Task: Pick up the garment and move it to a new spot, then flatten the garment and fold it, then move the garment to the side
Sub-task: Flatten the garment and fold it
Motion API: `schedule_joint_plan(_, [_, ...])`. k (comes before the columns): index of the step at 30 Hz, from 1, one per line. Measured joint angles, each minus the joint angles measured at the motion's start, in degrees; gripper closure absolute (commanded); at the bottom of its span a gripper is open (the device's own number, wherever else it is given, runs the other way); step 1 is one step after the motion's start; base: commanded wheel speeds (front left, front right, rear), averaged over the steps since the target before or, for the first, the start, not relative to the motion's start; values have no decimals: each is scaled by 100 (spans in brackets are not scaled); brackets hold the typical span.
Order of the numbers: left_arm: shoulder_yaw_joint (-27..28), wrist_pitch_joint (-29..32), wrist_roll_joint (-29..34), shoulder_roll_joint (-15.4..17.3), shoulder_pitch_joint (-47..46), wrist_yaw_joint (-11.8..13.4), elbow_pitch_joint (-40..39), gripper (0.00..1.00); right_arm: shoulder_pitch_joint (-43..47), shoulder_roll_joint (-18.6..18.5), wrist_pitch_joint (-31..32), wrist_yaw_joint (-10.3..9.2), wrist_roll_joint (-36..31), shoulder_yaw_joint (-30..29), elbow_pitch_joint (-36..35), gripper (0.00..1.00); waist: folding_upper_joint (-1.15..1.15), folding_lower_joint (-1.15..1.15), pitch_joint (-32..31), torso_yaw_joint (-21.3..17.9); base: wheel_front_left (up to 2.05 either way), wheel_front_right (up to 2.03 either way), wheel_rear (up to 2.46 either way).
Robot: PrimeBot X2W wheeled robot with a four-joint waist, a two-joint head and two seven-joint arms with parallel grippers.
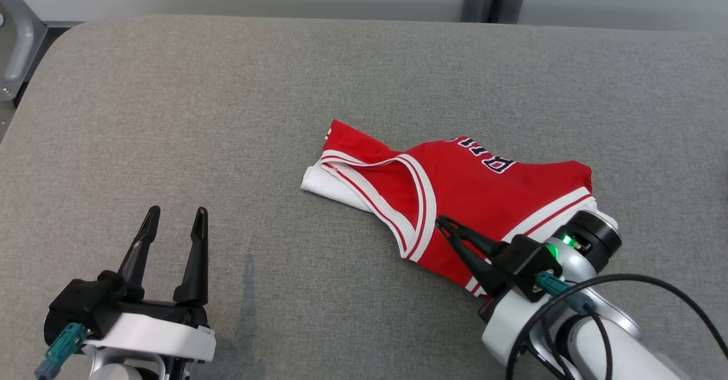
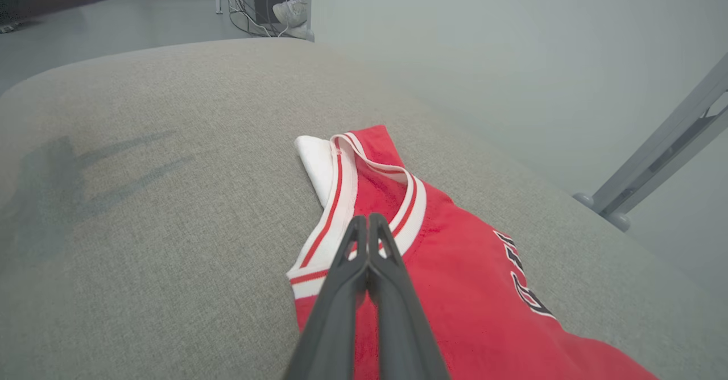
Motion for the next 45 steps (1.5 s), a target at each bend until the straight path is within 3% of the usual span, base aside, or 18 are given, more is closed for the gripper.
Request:
schedule_joint_plan(6, [-18, -11, 24, -20, -76, -29, 5, 0, -161, -8, 153, 0, 91, 316, -144, 100, 0, 0, -53, -22, 0, 0, 0])
schedule_joint_plan(18, [10, -33, 44, -18, -60, -26, 18, 0, 27, 249, -186, 0, 254, -220, -225, 100, 0, 0, -225, -69, 0, 0, 0])
schedule_joint_plan(19, [11, -34, 48, -13, -47, -18, 14, 0, 59, 316, -301, 0, 254, -353, -264, 85, 0, 0, -248, -78, 0, 0, 0])
schedule_joint_plan(21, [10, -34, 55, -7, -24, 1, 14, 0, 100, 450, -452, 0, 247, -639, -330, 0, 0, 0, -304, -95, 0, 0, 0])
schedule_joint_plan(30, [-33, 78, 70, 77, 175, 82, -85, 0, 632, 1098, -886, -1, 112, -2151, -624, 0, 0, 0, -666, -250, 0, 0, 0])
schedule_joint_plan(35, [-69, 160, 87, 146, 292, 111, -187, 0, 1062, 1211, -848, -1, 26, -2754, -789, 0, 0, 0, -846, -338, 0, 0, 0])
schedule_joint_plan(45, [-104, 260, 71, 188, 532, 180, -297, 0, 1996, 1316, -550, -1, 224, -3297, -1009, 0, 0, 0, -1141, -431, 0, 0, 0])
